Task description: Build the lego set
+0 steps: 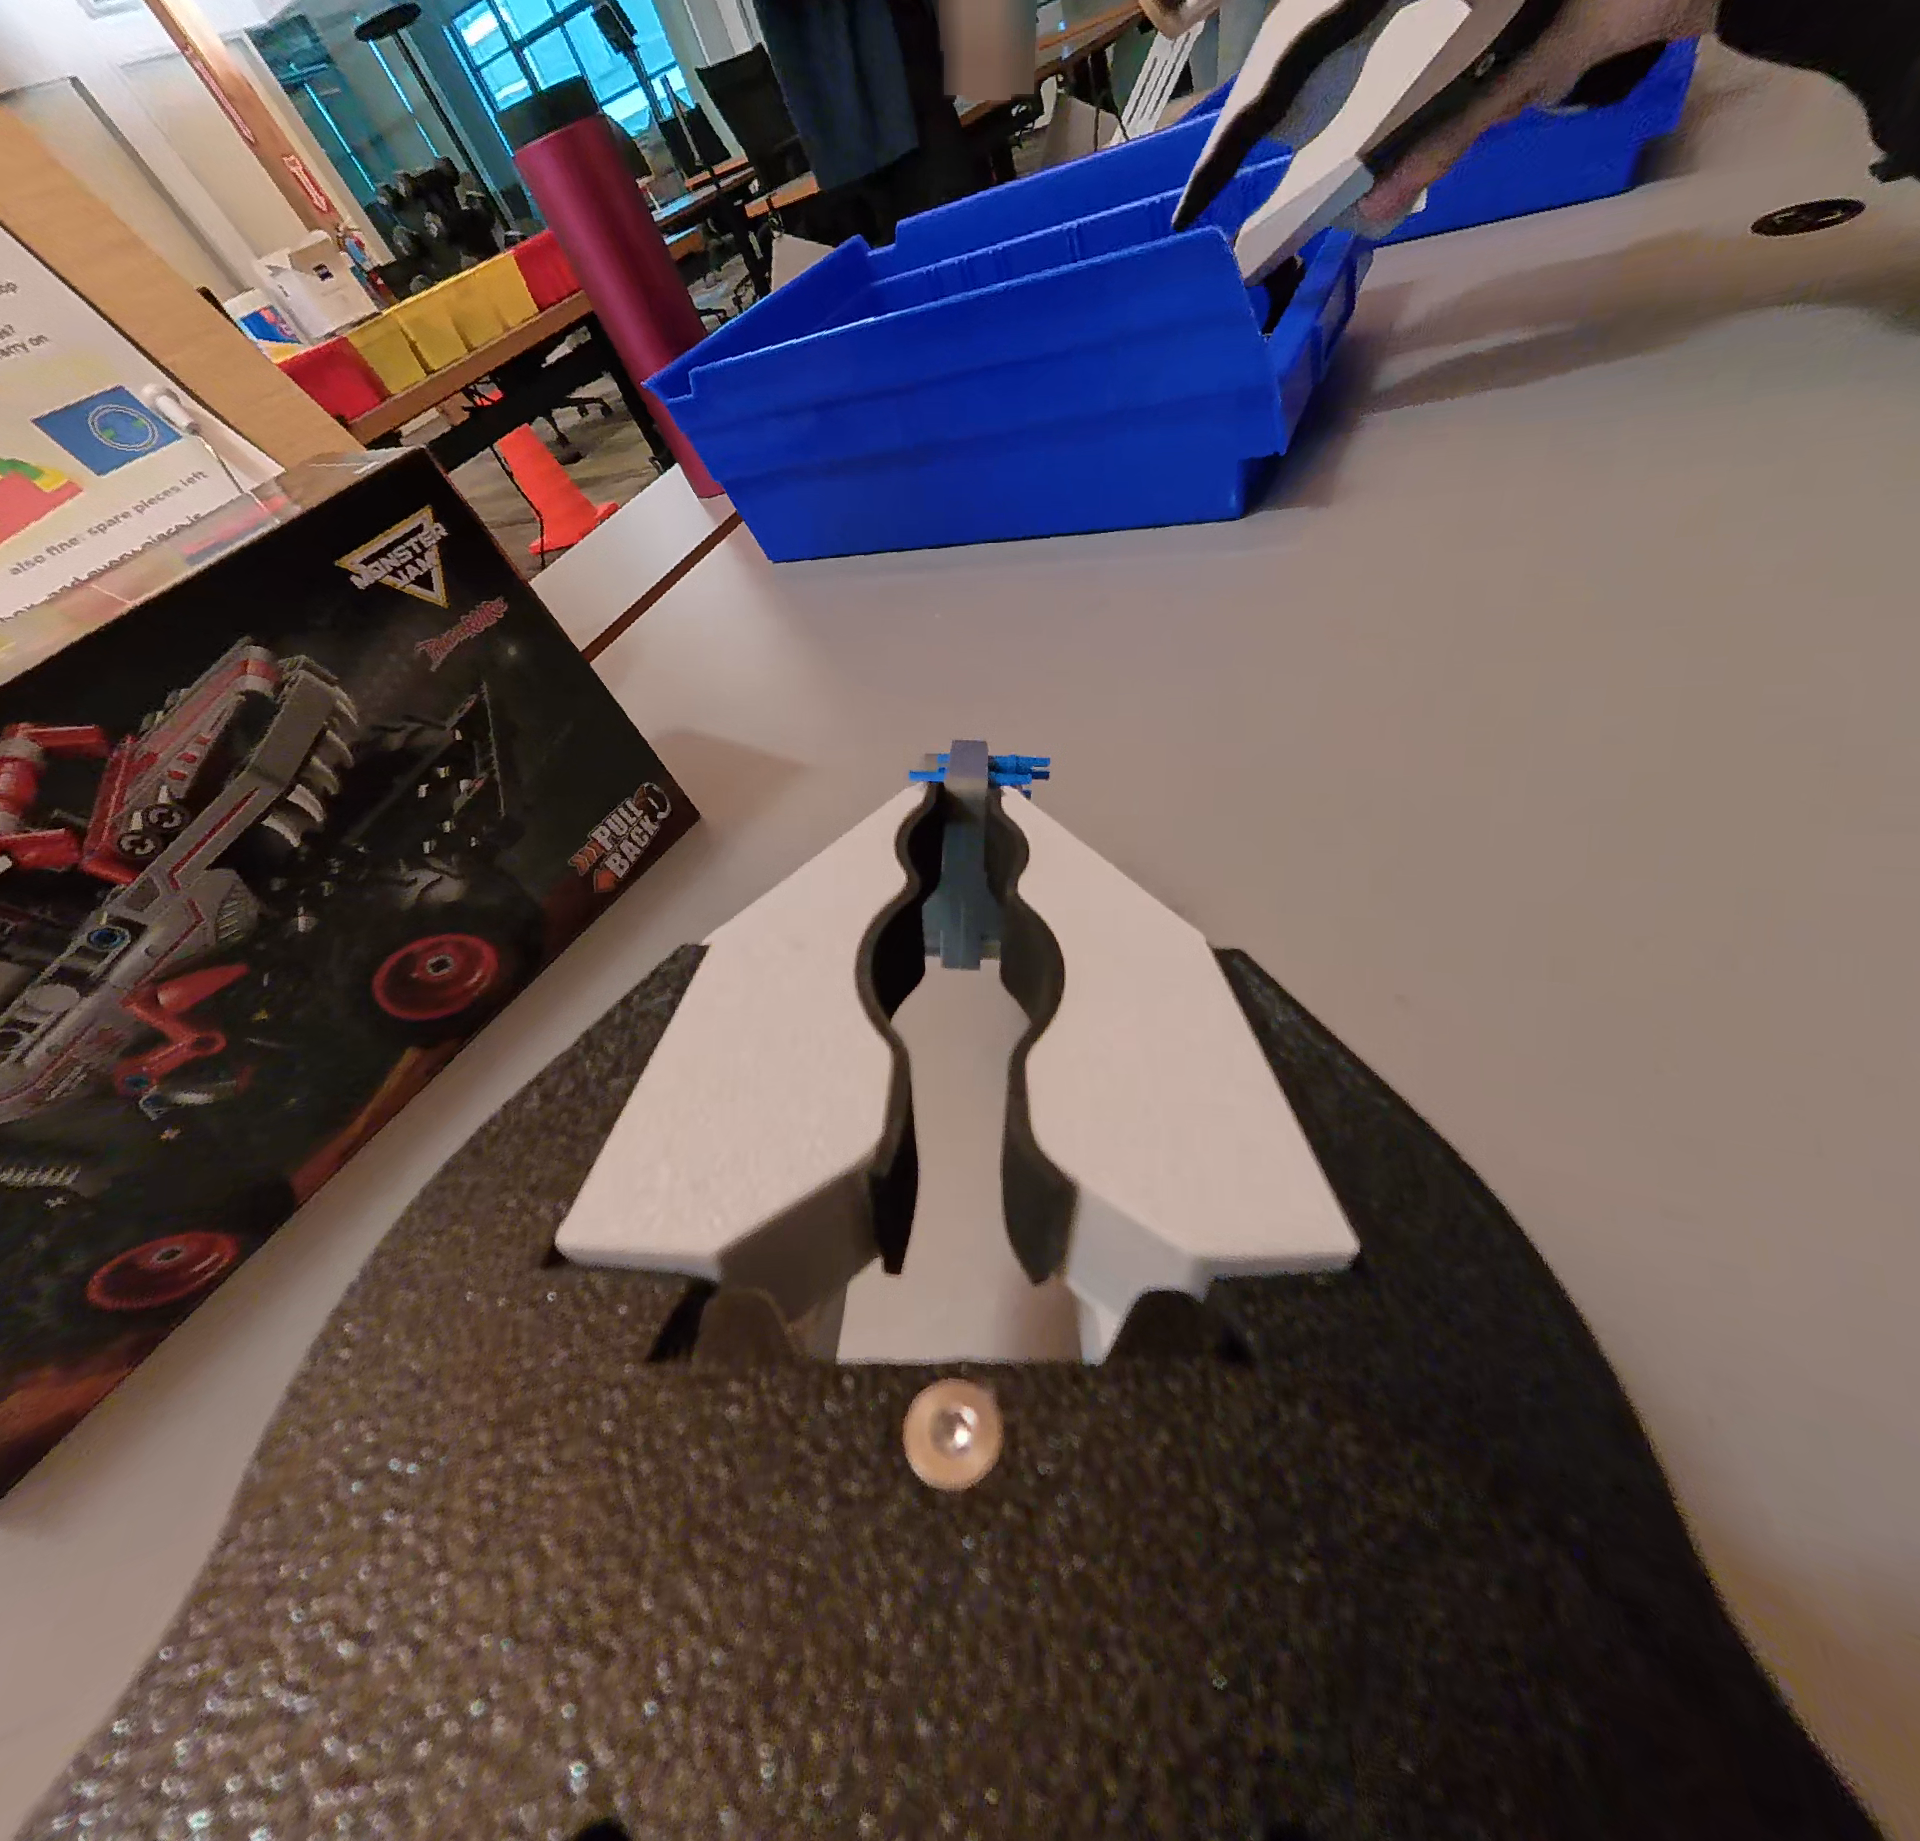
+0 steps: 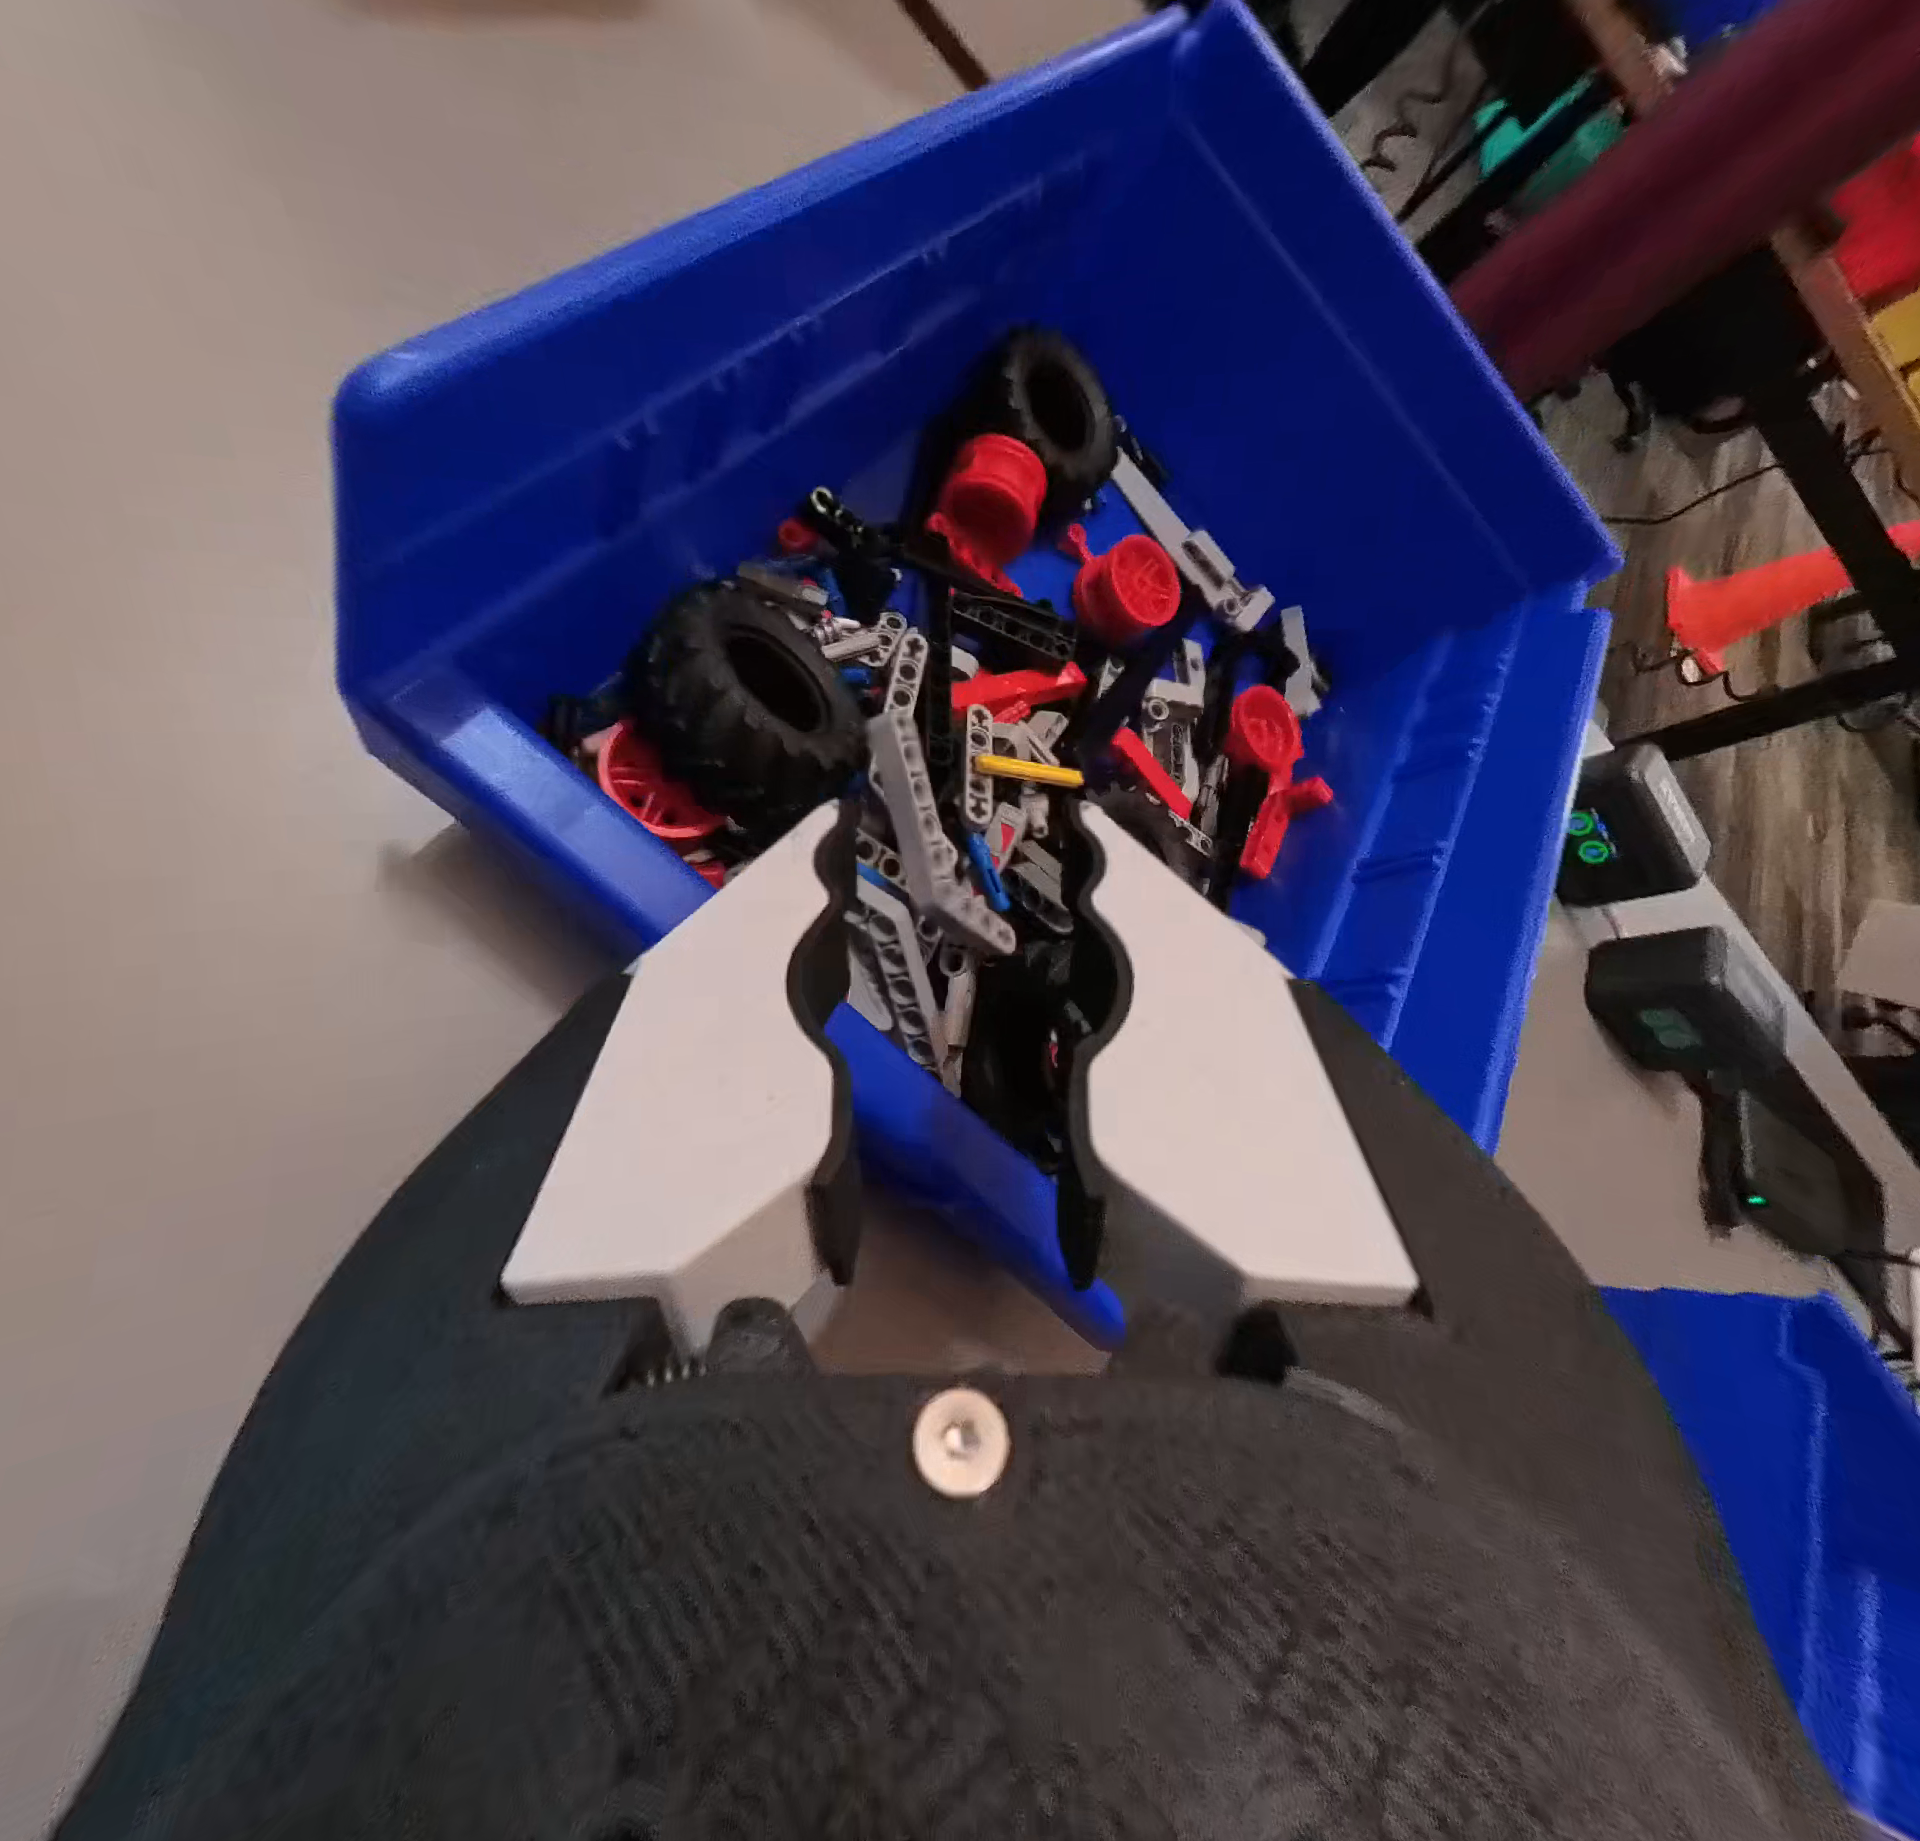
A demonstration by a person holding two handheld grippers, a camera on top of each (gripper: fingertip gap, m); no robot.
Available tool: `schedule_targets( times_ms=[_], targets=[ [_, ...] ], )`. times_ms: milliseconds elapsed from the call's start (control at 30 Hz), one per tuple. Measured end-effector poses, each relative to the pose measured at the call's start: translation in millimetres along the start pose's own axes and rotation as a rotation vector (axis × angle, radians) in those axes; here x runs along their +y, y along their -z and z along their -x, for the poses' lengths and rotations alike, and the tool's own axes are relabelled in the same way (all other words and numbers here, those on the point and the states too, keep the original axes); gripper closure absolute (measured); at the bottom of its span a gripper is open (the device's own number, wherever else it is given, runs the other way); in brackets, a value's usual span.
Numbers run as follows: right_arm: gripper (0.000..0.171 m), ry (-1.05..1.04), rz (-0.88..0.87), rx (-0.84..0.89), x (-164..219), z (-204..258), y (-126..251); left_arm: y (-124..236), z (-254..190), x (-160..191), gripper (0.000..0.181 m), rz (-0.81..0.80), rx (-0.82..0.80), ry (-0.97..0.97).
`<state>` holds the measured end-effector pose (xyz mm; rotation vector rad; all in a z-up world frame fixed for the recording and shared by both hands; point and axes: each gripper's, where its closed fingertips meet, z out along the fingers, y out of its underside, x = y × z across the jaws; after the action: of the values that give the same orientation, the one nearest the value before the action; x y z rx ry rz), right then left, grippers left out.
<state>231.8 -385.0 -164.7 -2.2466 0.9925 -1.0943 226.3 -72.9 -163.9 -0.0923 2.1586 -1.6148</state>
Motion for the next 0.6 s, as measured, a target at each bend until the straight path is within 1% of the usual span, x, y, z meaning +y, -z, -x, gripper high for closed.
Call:
schedule_targets(
  times_ms=[67,133,167,200,233,267,333,400,500,600],
  targets=[
    [0.127,0.004,0.027,0.050,0,-5,6,0,0,0,0.176,0.000,0.000,0.001],
    [0.124,-0.054,0.002,0.097,-8,0,24,0,0,0,0.176,0.000,0.004,0.002],
    [0.125,-0.085,-0.052,0.105,-20,11,35,1,-1,-1,0.176,-0.002,0.005,0.006],
    [0.130,-0.120,-0.127,0.083,-38,30,45,1,-1,-2,0.176,-0.007,0.009,0.013],
    [0.137,-0.166,-0.212,0.025,-59,56,51,1,-2,-3,0.176,-0.015,0.018,0.026],
    [0.143,-0.225,-0.293,-0.069,-81,88,54,1,-3,-5,0.176,-0.025,0.026,0.038],
    [0.149,-0.341,-0.381,-0.261,-117,150,49,1,-6,-8,0.176,-0.043,0.047,0.041],
    [0.153,-0.375,-0.379,-0.343,-134,193,35,1,-11,-11,0.176,-0.066,0.062,0.029],
    [0.154,-0.424,-0.386,-0.414,-158,226,21,2,-14,-17,0.176,-0.088,0.060,-0.003],
    [0.154,-0.513,-0.436,-0.403,-176,235,14,6,-16,-25,0.176,-0.127,0.046,-0.046]
  ],
)
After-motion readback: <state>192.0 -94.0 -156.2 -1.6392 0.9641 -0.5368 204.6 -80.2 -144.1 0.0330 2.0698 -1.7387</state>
